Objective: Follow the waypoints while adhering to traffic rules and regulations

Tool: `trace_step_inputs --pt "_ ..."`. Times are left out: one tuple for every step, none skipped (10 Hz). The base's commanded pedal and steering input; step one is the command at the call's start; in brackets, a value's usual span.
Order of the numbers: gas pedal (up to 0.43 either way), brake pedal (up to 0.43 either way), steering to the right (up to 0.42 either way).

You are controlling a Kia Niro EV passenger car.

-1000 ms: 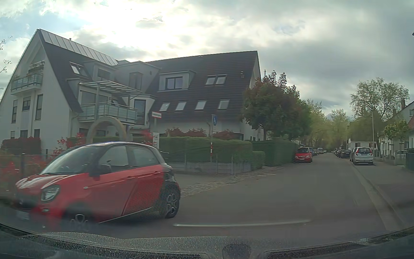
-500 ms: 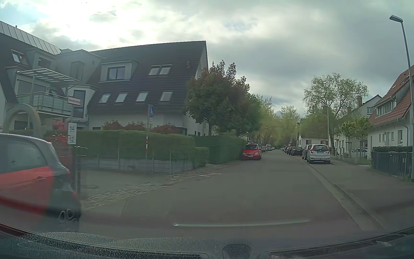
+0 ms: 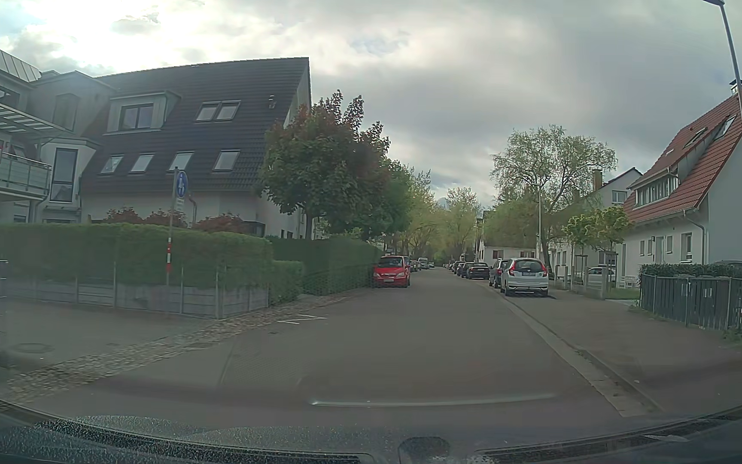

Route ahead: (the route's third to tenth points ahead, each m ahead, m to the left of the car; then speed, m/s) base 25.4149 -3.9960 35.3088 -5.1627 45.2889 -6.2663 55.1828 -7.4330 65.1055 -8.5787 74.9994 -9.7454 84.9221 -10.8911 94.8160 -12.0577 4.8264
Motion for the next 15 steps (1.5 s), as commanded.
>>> trace_step_inputs --pt "0.157 0.000 0.144" --pt "0.157 0.000 0.133" --pt "0.169 0.000 0.126" --pt "0.169 0.000 0.120" --pt "0.169 0.000 0.111" --pt "0.169 0.000 0.098" --pt "0.169 0.000 0.084" --pt "0.169 0.000 0.070" --pt "0.177 0.000 0.050" --pt "0.177 0.000 0.036" --pt "0.177 0.000 0.026" --pt "0.177 0.000 0.017" --pt "0.177 0.000 0.010" --pt "0.177 0.000 0.003" --pt "0.177 0.000 0.001"
